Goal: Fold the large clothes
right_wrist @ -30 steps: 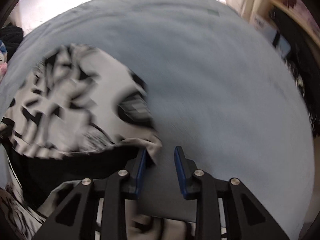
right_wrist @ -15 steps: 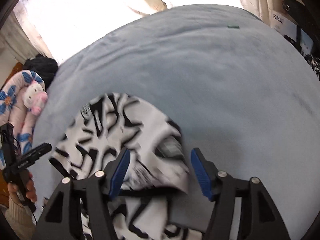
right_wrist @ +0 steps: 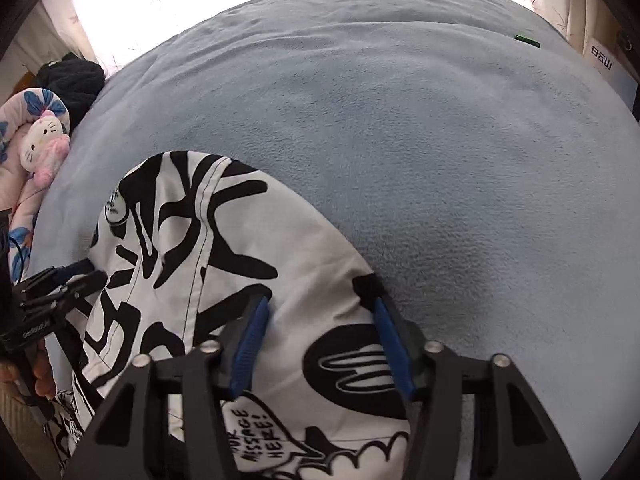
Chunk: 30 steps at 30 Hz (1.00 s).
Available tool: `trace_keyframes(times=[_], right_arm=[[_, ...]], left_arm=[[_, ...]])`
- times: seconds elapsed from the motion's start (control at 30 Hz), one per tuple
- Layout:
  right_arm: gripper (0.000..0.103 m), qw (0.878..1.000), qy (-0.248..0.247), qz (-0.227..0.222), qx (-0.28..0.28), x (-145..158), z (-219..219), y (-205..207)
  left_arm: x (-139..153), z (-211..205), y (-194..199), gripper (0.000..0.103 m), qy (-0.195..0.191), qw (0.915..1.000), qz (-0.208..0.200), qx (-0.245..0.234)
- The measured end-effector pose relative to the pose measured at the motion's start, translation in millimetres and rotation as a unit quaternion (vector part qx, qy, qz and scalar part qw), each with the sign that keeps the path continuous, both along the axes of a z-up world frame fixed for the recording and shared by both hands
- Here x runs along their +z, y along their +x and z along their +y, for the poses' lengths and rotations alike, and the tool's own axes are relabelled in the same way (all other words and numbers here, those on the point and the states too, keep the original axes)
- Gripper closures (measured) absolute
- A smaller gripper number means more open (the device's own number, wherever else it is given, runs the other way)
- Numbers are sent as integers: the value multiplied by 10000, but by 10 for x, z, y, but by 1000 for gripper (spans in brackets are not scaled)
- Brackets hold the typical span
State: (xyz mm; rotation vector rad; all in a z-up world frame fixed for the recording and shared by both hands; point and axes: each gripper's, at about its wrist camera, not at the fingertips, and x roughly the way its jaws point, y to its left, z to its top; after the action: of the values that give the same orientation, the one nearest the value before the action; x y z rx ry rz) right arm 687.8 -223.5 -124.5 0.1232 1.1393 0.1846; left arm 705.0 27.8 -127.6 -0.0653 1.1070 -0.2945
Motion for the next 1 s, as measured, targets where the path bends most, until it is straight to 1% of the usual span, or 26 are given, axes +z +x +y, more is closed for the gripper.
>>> trace_keyframes(times=[0.03,0.07,0.13,0.2,0.23,0.27,0.3,0.33,0.4,0.43,0.47,0.5,0.53,0.57,0.6,0.63,0.67,0.7,0.73,0.8,0.83,0.93,1.0], right_arm=[[72,10000,8,-22,16,12,-3,-8],[85,10000,15,-27,24,22,-8,-17],[85,9999,96,-27,-64,80,-46,-25],[80,9997,177,-92,-169,144,-82,-42],[80,9995,174,-170,-189,177,-97,-50],[75,9994,139,-268,-181,206,-101,-63],[69,9993,90,-310,-170,211,-103,-65],[65,9993,10,-313,-193,196,-105,-55],[63,9988,-164,-343,-316,141,-123,-31],[62,9988,-125,-302,-357,94,-141,-16],[58,9990,-71,-242,-370,51,-139,2],[58,9992,-4,-160,-376,-7,-151,17],[58,9992,-1,-133,-371,-48,-133,28],[57,9993,-5,-145,-348,-57,-116,29],[61,9994,-4,-172,-285,-55,-84,34],[68,9997,9,-190,-166,-39,-43,31],[90,9998,66,-184,-65,-27,-21,23],[93,9997,0,-246,0,17,15,-13],[93,9991,-186,-368,33,84,52,-61],[94,9975,-378,-591,91,228,76,-189],[94,9964,-415,-734,123,318,75,-271],[94,9884,-484,-1418,249,694,29,-682],[94,9794,-508,-1932,304,936,-25,-1058]], left_arm=[[16,-12,-13,95,33,10000,-14,-3],[20,-36,-18,95,134,9999,-47,-22],[29,-79,-25,95,233,9997,-18,-15],[61,-83,-25,95,254,9997,-19,20],[83,-98,-27,92,240,9997,-44,23],[110,-89,-32,88,241,9996,-93,68],[126,-91,-45,74,198,9997,-131,63],[125,-81,-51,53,180,9997,-183,31],[104,-124,-71,32,335,9991,-247,113],[65,-112,-69,31,382,9988,-255,148],[16,-98,-56,31,334,9991,-185,160],[-11,-86,-50,31,291,9992,-179,190],[-15,-84,-54,35,243,9993,-212,205],[-20,-79,-56,45,224,9993,-233,173],[-7,-75,-29,85,195,9995,-239,91],[-8,-91,-22,98,57,9999,-119,-17],[5,-66,-40,98,57,9999,-108,-11],[41,-94,-63,99,220,9996,-198,-7],[79,-115,-104,100,344,9990,-276,-16],[172,-162,-193,101,475,9981,-405,-10],[268,-161,-281,101,485,9975,-510,-11],[524,-148,-582,101,419,9959,-795,-62],[704,-90,-823,101,324,9945,-994,-109]])
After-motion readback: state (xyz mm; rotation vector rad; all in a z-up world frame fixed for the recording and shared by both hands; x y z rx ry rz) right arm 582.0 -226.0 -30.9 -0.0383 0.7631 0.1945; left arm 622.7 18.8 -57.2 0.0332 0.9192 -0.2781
